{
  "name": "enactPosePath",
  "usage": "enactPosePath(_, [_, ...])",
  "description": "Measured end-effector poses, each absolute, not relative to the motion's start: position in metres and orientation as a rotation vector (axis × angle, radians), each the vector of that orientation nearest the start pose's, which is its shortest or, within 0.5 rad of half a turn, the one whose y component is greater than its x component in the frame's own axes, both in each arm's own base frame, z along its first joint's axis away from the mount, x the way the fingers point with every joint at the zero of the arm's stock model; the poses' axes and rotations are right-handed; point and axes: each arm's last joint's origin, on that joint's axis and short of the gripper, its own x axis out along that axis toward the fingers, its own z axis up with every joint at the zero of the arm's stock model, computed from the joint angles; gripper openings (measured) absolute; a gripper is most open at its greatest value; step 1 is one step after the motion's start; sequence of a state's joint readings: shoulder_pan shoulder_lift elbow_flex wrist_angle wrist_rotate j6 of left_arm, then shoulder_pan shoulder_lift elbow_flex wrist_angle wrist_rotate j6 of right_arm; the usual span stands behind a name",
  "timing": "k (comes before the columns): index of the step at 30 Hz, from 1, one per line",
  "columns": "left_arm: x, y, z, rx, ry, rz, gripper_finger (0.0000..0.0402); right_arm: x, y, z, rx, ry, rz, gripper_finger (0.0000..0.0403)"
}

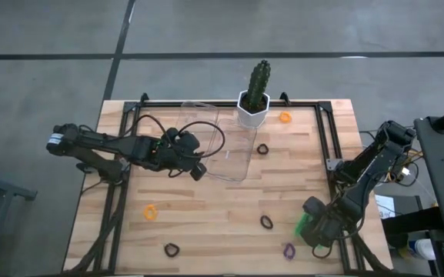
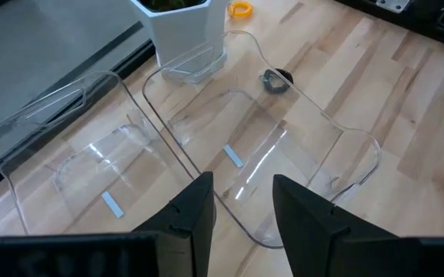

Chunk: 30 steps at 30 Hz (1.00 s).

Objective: Sort items
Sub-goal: Put the purple keychain into the green bin

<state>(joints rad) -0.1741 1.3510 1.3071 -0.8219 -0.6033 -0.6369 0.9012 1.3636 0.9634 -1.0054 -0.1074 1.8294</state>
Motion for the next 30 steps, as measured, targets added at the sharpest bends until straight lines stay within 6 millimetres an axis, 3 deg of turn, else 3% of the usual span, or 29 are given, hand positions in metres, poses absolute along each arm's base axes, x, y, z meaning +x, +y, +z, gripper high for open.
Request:
enactPosePath(6, [0.268,-0.030,0.341,-0.253,0.643,0.630,0.0128,0.141,0.183,0.227,0.848,1.521,-0.535,0.0117])
enactPosePath(11, [0.268,-0.030,0.340,-0.248,0.645,0.629,0.0128,0.146,0.188,0.239,0.825,1.496,-0.425,0.0115])
enactPosePath(24, [0.268,-0.030,0.340,-0.248,0.646,0.628,0.0128,0.171,0.199,0.288,0.647,0.992,-0.200,0.0096])
enactPosePath(30, [0.268,-0.031,0.340,-0.246,0.647,0.626,0.0128,0.178,0.205,0.293,0.623,0.918,-0.095,0.0077])
